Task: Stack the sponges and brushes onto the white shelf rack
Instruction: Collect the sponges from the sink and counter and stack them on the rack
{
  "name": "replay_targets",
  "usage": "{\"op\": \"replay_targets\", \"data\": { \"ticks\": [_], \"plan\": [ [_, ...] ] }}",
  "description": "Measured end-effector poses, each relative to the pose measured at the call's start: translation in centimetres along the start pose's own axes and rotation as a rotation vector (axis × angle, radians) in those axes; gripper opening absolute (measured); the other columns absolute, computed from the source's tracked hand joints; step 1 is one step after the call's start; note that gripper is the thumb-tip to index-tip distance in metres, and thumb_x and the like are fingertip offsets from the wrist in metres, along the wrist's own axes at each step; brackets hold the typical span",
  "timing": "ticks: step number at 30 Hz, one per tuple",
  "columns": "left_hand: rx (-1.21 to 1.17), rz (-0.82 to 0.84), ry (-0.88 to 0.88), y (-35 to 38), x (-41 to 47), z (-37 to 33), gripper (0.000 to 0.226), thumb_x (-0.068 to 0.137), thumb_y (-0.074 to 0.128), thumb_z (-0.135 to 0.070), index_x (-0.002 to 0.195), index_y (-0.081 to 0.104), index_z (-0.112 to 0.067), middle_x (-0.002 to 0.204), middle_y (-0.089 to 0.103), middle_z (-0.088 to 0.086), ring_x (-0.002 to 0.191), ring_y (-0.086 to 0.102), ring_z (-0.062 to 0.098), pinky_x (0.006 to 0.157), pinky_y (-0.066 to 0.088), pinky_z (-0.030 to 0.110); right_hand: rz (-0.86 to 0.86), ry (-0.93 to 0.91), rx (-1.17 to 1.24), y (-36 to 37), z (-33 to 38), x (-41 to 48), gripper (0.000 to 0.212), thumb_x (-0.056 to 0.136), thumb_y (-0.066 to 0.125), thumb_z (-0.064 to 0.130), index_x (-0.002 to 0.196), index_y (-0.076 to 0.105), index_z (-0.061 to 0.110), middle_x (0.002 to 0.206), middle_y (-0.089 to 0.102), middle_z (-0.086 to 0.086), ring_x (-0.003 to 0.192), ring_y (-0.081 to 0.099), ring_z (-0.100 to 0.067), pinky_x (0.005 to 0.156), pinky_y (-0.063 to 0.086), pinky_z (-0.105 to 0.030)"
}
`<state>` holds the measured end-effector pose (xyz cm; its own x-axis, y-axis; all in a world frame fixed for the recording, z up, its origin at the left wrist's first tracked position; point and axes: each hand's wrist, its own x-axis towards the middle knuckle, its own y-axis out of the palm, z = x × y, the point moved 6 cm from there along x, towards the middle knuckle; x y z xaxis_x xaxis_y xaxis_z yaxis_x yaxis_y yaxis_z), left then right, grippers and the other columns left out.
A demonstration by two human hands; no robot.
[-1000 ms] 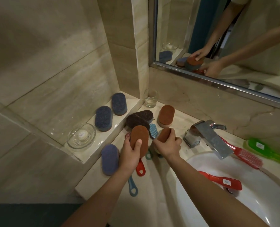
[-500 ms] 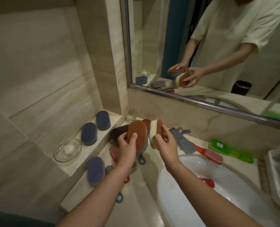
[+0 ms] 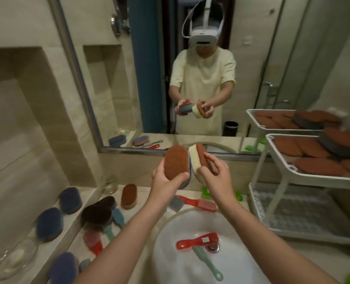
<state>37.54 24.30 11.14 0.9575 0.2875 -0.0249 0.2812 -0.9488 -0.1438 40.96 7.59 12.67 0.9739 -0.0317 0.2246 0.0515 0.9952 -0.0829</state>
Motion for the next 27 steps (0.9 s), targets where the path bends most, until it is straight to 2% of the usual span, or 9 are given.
{"op": "replay_targets", "data": {
  "ticks": [2,4,8,11,13,16,20,24,27],
  "plan": [
    [0.020,0.086,0.077,2.7,-0.3,-1.8,0.100,0.071,0.081,-0.035,0.148,0.017,-0.043,0.146,0.031,-0.005,0.127,0.042,0.015,0.101,0.041,0.034,-0.046,-0.022,-0.030,-3.1,0.9,0.4,0.045,0.082,0.066,0.019,0.125,0.060,0.033,0.123,0.045,0.010,0.108,0.052,0.002,0.082,0.042,-0.012],
    [0.058,0.173,0.171,5.5,-0.7,-3.6,0.107,0.071,0.082,-0.029,0.149,0.010,-0.047,0.146,0.029,-0.007,0.123,0.041,0.011,0.093,0.040,0.027,-0.085,-0.041,-0.056,-5.9,1.9,0.8,0.047,0.081,0.068,0.021,0.126,0.060,0.032,0.124,0.045,0.009,0.106,0.052,0.003,0.084,0.044,-0.015],
    [0.082,0.231,0.290,10.4,-1.8,-6.5,0.095,0.077,0.078,-0.017,0.150,0.022,-0.041,0.140,0.034,-0.007,0.121,0.042,0.008,0.099,0.040,0.024,-0.142,-0.116,-0.116,-11.3,4.0,1.3,0.046,0.080,0.071,0.022,0.124,0.061,0.029,0.121,0.049,0.011,0.105,0.052,0.005,0.087,0.044,-0.016],
    [0.041,0.223,0.337,13.9,-2.6,-8.2,0.083,0.080,0.076,-0.017,0.147,0.033,-0.036,0.131,0.039,-0.015,0.115,0.045,0.001,0.090,0.040,0.010,-0.168,-0.156,-0.174,-15.5,5.0,1.6,0.042,0.079,0.074,0.025,0.118,0.061,0.034,0.120,0.047,0.015,0.105,0.050,0.007,0.085,0.038,-0.010],
    [0.006,0.233,0.356,16.2,-3.0,-9.2,0.076,0.081,0.075,-0.016,0.145,0.038,-0.032,0.130,0.041,-0.015,0.114,0.047,0.000,0.080,0.041,0.000,-0.182,-0.170,-0.206,-18.1,5.4,1.9,0.042,0.079,0.074,0.026,0.119,0.062,0.032,0.125,0.049,0.009,0.111,0.051,0.000,0.091,0.039,-0.014],
    [-0.009,0.243,0.379,19.6,-3.5,-10.5,0.073,0.082,0.075,-0.015,0.145,0.040,-0.027,0.132,0.042,-0.011,0.110,0.048,-0.003,0.077,0.037,-0.006,-0.199,-0.165,-0.221,-21.7,5.8,2.5,0.046,0.081,0.074,0.026,0.125,0.062,0.027,0.132,0.050,0.005,0.118,0.051,-0.006,0.102,0.042,-0.025],
    [-0.019,0.236,0.391,23.3,-3.7,-11.9,0.071,0.082,0.075,-0.017,0.144,0.041,-0.026,0.130,0.045,-0.012,0.112,0.050,0.000,0.082,0.039,-0.002,-0.188,-0.156,-0.247,-25.3,6.0,3.8,0.052,0.079,0.074,0.028,0.129,0.061,0.027,0.140,0.053,0.005,0.126,0.049,-0.008,0.108,0.041,-0.033],
    [0.012,0.201,0.392,25.9,-2.9,-12.7,0.068,0.083,0.073,-0.022,0.144,0.042,-0.029,0.132,0.048,-0.010,0.116,0.050,0.005,0.099,0.043,0.020,-0.160,-0.170,-0.247,-28.2,6.1,5.5,0.051,0.079,0.074,0.031,0.129,0.062,0.026,0.139,0.055,0.006,0.125,0.049,-0.004,0.102,0.041,-0.025],
    [0.026,0.168,0.382,27.5,-2.0,-12.7,0.065,0.084,0.072,-0.025,0.143,0.043,-0.030,0.139,0.048,-0.006,0.121,0.050,0.008,0.106,0.043,0.033,-0.148,-0.197,-0.322,-29.4,6.0,7.1,0.048,0.082,0.072,0.034,0.128,0.063,0.025,0.134,0.060,0.004,0.121,0.054,-0.007,0.102,0.044,-0.029]
  ]
}}
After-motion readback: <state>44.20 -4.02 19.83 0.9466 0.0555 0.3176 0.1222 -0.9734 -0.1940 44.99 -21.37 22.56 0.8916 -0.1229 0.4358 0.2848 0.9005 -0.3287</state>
